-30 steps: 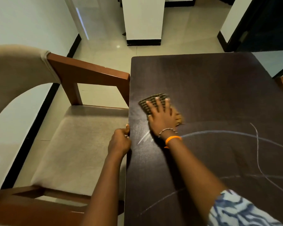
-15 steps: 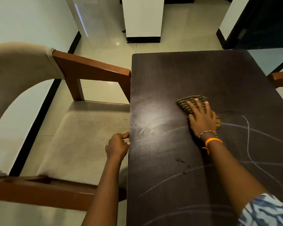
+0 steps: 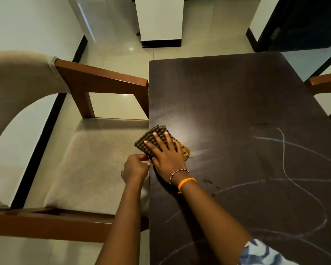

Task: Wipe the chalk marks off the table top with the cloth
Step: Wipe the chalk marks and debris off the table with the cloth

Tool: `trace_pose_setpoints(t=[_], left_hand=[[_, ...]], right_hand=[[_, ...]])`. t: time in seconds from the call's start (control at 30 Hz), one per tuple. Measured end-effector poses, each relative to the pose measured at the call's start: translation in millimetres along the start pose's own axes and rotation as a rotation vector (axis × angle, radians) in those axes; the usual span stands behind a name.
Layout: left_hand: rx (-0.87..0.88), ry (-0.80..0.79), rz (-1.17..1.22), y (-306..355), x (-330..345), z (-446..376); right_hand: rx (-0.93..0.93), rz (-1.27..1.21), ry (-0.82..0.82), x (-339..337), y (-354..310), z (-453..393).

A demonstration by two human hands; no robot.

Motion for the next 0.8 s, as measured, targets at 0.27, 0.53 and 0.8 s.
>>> trace_pose_setpoints(t=[0.27,0.53,0.8], left_hand=[[-0.043,-0.113,0.174,-5,0,2],[-0.074,-0.050,0.119,1,10,-5],[-0.110,-0.122,0.339,-15,13,-9]], right_hand=[[0.412,0.045,0.152,-51,133,25],[-0.070,0.157,0.099,-1,25,35],[-0.035,0.130,0.004,-15,36,-115]])
Point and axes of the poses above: each hand's wrist, its own z-axis away from the middle knuckle, its own x-axis out of the palm, y = z × x, the point moved 7 cm from there along -z, towards the middle knuckle, and after that the axes turned 6 degrees about x, right-handed, at the moved point
